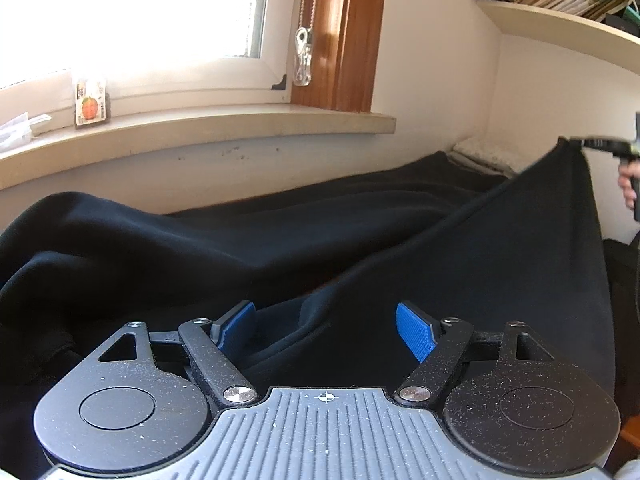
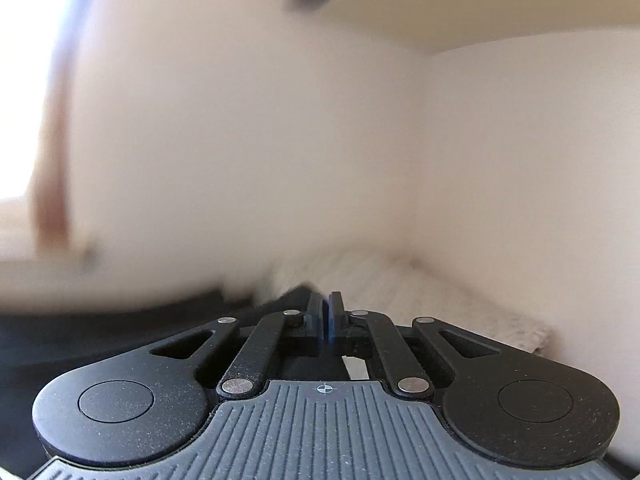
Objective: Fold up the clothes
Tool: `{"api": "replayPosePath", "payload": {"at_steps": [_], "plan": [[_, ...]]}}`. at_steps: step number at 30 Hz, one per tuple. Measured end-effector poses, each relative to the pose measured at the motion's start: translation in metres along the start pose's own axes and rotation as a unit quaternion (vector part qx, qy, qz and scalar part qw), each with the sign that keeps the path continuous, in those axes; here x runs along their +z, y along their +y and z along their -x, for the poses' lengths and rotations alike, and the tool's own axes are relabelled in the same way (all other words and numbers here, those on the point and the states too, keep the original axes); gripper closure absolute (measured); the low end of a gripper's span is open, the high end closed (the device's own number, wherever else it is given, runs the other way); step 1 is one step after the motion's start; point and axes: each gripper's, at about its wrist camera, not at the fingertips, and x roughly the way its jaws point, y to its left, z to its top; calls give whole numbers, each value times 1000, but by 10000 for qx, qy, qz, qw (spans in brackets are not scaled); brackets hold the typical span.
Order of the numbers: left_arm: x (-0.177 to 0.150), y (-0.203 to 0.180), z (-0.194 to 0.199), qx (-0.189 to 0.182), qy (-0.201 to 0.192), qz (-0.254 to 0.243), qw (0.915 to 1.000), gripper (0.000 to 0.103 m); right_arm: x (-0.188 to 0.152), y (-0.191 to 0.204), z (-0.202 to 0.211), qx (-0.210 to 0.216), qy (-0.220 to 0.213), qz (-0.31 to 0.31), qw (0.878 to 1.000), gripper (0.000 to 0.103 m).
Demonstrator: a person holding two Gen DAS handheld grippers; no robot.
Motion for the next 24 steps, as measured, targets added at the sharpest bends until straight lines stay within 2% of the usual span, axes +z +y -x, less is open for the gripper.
{"api": "replayPosePath", "payload": {"at_steps": [2, 3, 5, 9, 12, 15, 16, 17, 18, 19, 22, 24], "plan": [[0, 0, -1, -3, 64, 11, 10000, 22, -3, 11, -23, -121, 565, 307, 9979, 98], [0, 0, -2, 6, 85, 26, 10000, 22, -7, 16, -31, -197, 716, 446, 9962, 94], [1, 1, -3, 22, 105, 61, 9999, 20, -11, 16, -29, -25, 655, 240, 9976, 72], [1, 2, -6, 20, 184, 88, 9998, 18, -25, 12, -4, 247, 490, 74, 9985, 70], [2, 1, -7, 4, 231, 51, 9997, 17, -43, 10, 10, 724, 631, 137, 9953, 70], [2, 0, -10, -44, 347, 38, 9994, 17, -66, 17, 20, 865, 726, 352, 9930, 70], [1, 0, -10, -33, 350, 32, 9994, 17, -73, 16, 26, 795, 608, 421, 9941, 70], [1, 0, -9, -22, 354, 26, 9994, 17, -78, 15, 36, 550, 325, 419, 9971, 70], [1, 0, -9, -19, 353, 28, 9994, 17, -83, 7, 46, 228, 77, 235, 9994, 69], [1, 0, -9, -23, 358, 40, 9993, 17, -86, -8, 52, 16, 4, -124, 9999, 68], [0, 2, -10, -44, 393, 92, 9992, 17, -101, -53, 58, -326, 115, -979, 9946, 69], [0, 2, -11, -47, 401, 115, 9991, 17, -115, -71, 62, -243, 251, -1388, 9897, 69]]}}
